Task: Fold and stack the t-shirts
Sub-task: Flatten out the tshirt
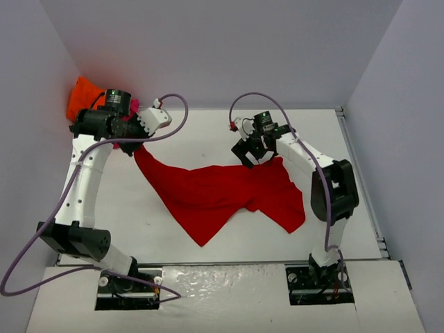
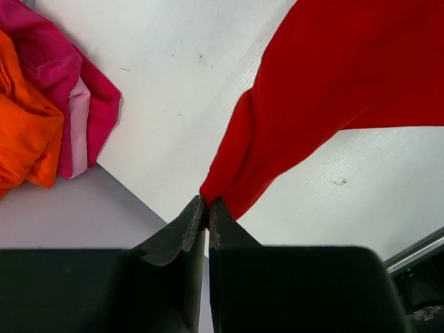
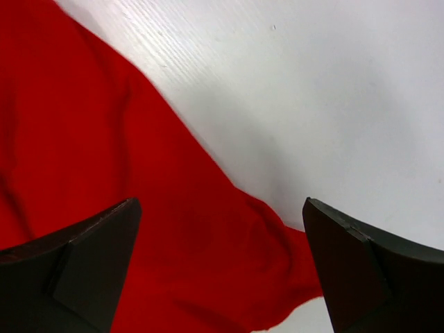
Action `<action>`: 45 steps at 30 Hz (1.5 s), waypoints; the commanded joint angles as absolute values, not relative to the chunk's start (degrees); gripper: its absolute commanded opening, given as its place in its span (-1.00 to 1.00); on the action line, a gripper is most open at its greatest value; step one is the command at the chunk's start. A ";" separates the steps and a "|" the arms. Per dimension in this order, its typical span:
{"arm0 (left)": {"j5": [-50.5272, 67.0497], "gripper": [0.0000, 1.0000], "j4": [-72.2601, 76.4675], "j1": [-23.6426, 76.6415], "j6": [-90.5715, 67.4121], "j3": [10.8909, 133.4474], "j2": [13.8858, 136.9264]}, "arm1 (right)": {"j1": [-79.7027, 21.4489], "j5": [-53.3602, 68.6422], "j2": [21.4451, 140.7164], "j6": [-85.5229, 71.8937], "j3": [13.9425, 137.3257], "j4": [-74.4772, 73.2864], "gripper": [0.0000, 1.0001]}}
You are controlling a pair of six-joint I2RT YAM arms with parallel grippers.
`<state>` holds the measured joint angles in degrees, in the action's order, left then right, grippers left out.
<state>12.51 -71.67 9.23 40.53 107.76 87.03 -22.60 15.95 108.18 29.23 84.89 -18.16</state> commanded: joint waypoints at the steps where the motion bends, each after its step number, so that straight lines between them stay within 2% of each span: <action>1: 14.88 -1.00 -70.11 9.23 41.75 109.22 82.41 | -22.02 9.53 115.68 28.76 90.50 -18.40 1.00; 3: 14.81 -1.00 -69.57 9.19 42.03 107.81 81.98 | -22.06 7.44 117.59 28.54 92.82 -18.41 1.00; 7: 13.34 -1.00 -68.26 9.14 42.49 105.15 81.12 | -21.48 -4.69 126.49 26.56 101.80 -20.96 1.00; 11: 11.86 -1.00 -68.73 9.14 43.44 102.49 80.87 | -18.14 -4.53 131.76 27.14 107.92 -30.29 0.98; 21: 12.26 -1.00 -72.29 6.99 46.49 103.27 78.97 | -17.14 1.14 125.47 38.62 96.11 -43.06 -0.07; 23: 12.13 -1.00 -72.33 6.94 46.33 103.52 79.51 | -17.14 1.91 127.00 40.13 96.29 -45.93 -0.27; 27: 12.13 -1.00 -72.77 7.03 45.62 104.15 80.24 | -16.88 8.59 129.98 43.58 100.61 -53.22 -0.86; 29: 11.86 -1.00 -72.77 6.94 45.53 104.06 80.06 | -16.96 9.93 130.42 43.25 101.77 -54.05 -1.00; 33: 10.71 -1.00 -71.88 6.98 45.58 103.80 79.63 | -16.96 10.95 129.37 44.34 102.73 -53.79 -1.00; 37: 9.76 -1.00 -70.58 6.78 45.28 104.20 81.17 | -16.88 9.71 129.72 41.89 109.11 -53.01 -1.00; 45: 5.72 -1.00 -56.45 5.71 40.26 102.51 80.66 | -16.08 2.34 126.26 34.33 123.70 -43.24 -1.00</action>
<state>8.59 -66.25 6.48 43.02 101.23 81.95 -16.57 6.44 131.60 38.71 117.02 -47.85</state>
